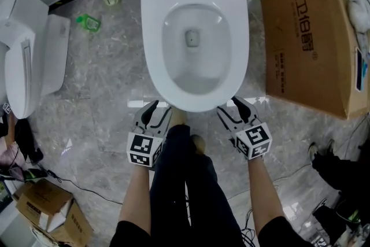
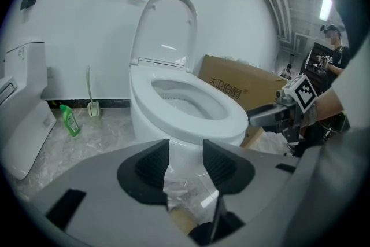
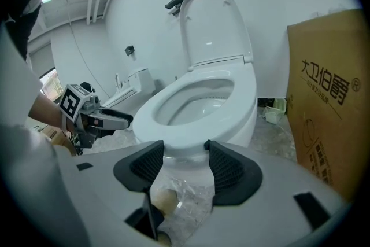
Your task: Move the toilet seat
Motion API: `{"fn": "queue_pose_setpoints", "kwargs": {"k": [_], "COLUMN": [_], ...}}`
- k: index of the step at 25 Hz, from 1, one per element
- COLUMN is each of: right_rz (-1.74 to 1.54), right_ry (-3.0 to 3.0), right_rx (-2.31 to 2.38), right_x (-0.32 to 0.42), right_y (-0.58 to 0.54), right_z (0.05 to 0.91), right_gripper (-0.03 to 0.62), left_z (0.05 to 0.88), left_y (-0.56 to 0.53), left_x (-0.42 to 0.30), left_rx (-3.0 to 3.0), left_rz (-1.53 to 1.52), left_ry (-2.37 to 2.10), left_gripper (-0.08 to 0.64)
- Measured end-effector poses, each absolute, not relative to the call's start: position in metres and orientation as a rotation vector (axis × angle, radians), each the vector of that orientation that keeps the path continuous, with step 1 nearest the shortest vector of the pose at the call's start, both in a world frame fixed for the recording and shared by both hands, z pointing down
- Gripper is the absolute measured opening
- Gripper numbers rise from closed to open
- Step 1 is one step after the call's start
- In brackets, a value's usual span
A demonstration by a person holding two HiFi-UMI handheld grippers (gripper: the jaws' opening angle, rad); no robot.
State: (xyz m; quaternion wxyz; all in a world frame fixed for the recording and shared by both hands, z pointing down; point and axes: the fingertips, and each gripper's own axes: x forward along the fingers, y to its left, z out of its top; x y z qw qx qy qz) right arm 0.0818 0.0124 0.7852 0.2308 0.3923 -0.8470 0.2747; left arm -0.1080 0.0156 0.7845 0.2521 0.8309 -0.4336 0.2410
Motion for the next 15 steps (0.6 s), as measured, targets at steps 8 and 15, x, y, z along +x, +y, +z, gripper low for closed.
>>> {"fn": "queue_pose_setpoints", "kwargs": {"k": [8,15], "right_rz": [0.744,0.687], "right_ry": [-2.391,-2.382], "right_rx": [1.061,1.048], "right_x": [0.0824,0.0810], "right_y": [0.0128,0.0147], "right_z": [0.7857,0.7868], "right_gripper": [0.259,0.262], "left_z": [0.7885,0.7884], "left_y": [0.0138,0.0127], "left_x": [-0.1068,-0.1055], "left_rx": [2.272,2.287], "left_rz": [0.640,0.649], "left_ry": [-1.184,-1.177], "left_gripper": [0.169,0.169]}}
